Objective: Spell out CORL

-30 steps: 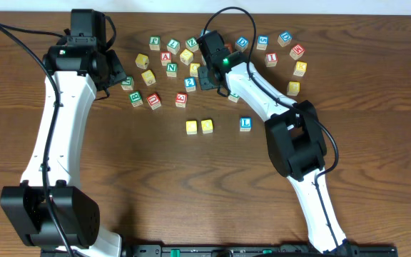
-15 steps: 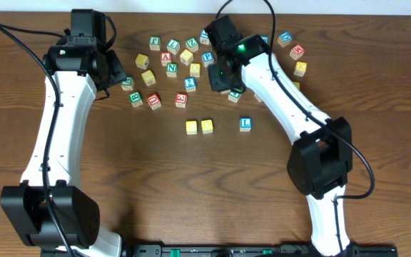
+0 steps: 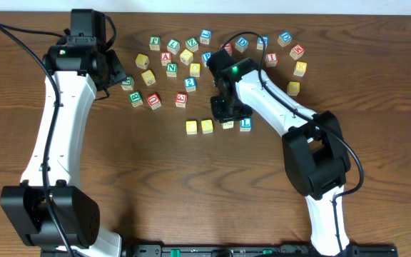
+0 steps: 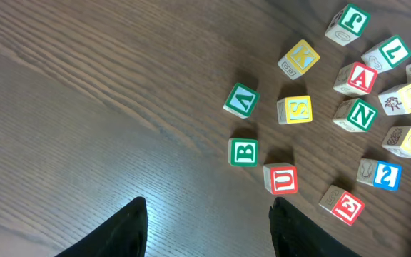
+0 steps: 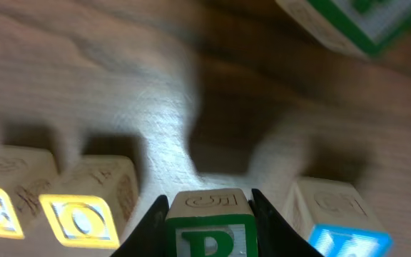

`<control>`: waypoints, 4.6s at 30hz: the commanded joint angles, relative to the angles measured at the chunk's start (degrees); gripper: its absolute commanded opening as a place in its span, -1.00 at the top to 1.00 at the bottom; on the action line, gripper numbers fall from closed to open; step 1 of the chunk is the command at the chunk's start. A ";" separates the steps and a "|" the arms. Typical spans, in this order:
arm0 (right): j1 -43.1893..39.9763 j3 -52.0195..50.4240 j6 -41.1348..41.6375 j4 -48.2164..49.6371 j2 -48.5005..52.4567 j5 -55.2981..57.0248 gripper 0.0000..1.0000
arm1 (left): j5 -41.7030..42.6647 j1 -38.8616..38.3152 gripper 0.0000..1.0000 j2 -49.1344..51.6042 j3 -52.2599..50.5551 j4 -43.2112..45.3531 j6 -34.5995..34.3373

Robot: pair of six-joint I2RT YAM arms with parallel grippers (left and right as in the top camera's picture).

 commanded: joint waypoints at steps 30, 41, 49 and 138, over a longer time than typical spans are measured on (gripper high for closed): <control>1.36 -2.36 2.56 2.40 0.22 0.04 0.22 | -0.76 0.04 -0.08 0.28 -0.07 -0.13 -0.48; 1.31 -2.36 2.58 2.16 0.22 0.04 0.76 | -0.76 0.04 -0.08 0.28 -0.07 -0.13 -0.48; 1.25 -2.36 2.58 2.19 0.22 0.02 0.17 | -0.76 0.04 -0.08 0.28 -0.07 -0.13 -0.48; -0.98 5.14 -1.60 -15.17 -0.28 -0.50 0.22 | -0.74 0.04 -0.09 0.28 -0.07 -0.17 -0.48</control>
